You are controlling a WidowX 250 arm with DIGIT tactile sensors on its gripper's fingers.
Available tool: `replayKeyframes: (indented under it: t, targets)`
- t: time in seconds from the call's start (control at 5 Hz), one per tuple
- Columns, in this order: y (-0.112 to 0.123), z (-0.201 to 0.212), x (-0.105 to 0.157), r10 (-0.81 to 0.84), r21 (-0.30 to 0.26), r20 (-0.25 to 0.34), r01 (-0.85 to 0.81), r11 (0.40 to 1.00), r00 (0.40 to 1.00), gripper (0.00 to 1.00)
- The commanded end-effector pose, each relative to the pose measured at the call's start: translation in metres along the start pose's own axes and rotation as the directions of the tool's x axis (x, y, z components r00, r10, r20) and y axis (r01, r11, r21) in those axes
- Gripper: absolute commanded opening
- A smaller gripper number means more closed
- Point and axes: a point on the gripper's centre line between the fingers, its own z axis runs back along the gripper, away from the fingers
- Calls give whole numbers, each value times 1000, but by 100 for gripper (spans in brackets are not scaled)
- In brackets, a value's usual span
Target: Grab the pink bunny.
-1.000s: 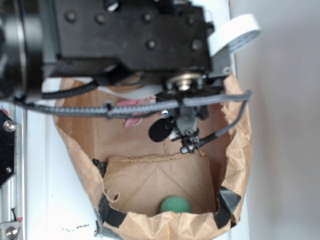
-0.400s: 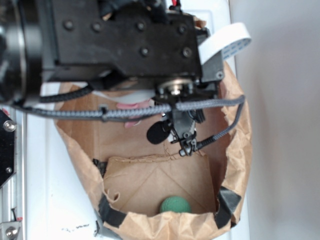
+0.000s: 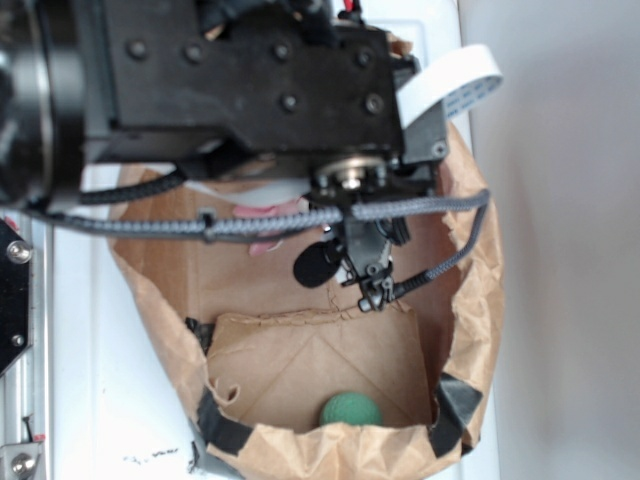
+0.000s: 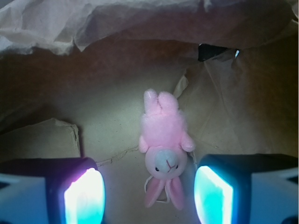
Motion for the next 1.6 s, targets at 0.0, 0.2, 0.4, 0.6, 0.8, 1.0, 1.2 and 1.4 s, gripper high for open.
replayKeyframes:
  t: [0.0, 0.2, 0.4, 0.6, 0.8, 1.0, 1.2, 1.4]
  targets:
    - [2, -36, 28, 74, 24, 107, -77, 997, 991, 100]
    - [2, -49, 25, 72, 15, 124, -74, 997, 990, 100]
    - [2, -54, 17, 54, 5, 132, -55, 998, 990, 100]
    - [4, -57, 10, 26, 7, 135, -27, 1000, 990, 100]
    - [6, -66, -2, -22, 50, 184, 13, 999, 983, 100]
    - [5, -72, -4, -38, 82, 230, 19, 996, 972, 100]
    - [5, -79, -5, -38, 111, 256, 10, 994, 966, 100]
    - [4, -88, -5, -28, 134, 267, -8, 991, 963, 100]
